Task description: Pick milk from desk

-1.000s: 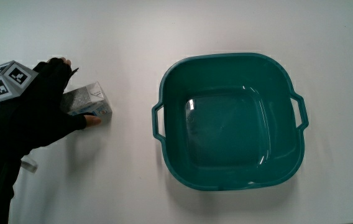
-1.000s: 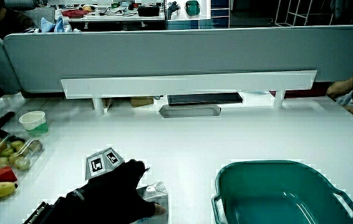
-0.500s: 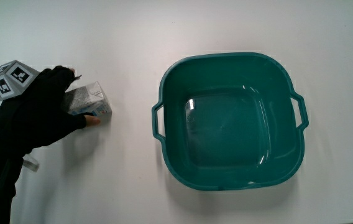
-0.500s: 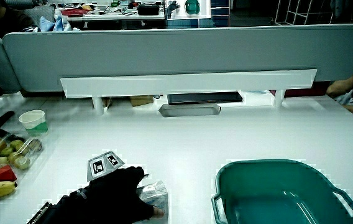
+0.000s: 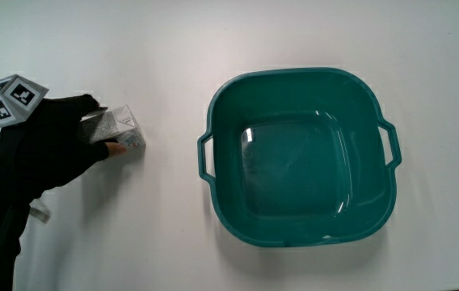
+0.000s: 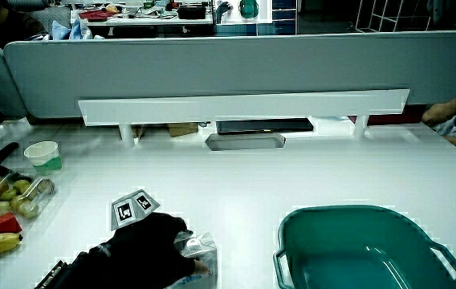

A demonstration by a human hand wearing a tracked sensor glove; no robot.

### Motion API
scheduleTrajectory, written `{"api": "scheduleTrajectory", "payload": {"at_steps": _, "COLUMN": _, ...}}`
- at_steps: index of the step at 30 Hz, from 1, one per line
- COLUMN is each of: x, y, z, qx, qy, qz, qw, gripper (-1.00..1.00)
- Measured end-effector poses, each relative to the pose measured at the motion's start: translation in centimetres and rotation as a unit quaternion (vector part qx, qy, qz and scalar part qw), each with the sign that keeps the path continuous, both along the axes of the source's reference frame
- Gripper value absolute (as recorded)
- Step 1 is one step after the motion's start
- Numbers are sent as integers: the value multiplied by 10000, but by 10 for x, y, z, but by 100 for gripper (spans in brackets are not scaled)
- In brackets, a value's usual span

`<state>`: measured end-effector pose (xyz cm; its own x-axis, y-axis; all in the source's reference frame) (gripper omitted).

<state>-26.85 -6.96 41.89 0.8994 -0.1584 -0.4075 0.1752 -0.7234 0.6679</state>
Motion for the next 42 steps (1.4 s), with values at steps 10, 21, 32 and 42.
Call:
{"api": "scheduleTrajectory", "payload": {"at_steps": 10, "x": 0, "y": -2, "z": 2, "qx": 45, "qy": -76, "qz": 74, "qw": 9999, "gripper": 72}}
{"api": "scheduleTrajectory", "payload": {"at_steps": 21, "x": 1, "y": 0, "z": -1, "qx": 256, "qy": -23, "qz": 84, "qw": 9996, "gripper": 100}}
{"api": "scheduleTrajectory", "payload": {"at_steps": 32, "x": 9, "y": -1, "z": -18, "qx": 480, "qy": -30, "qz": 256, "qw": 9985, "gripper": 100}}
{"api": "scheduleTrajectory", "payload": {"at_steps": 42, "x": 37, "y": -4, "z": -58, "qx": 904, "qy": 39, "qz": 604, "qw": 9941, "gripper": 100}}
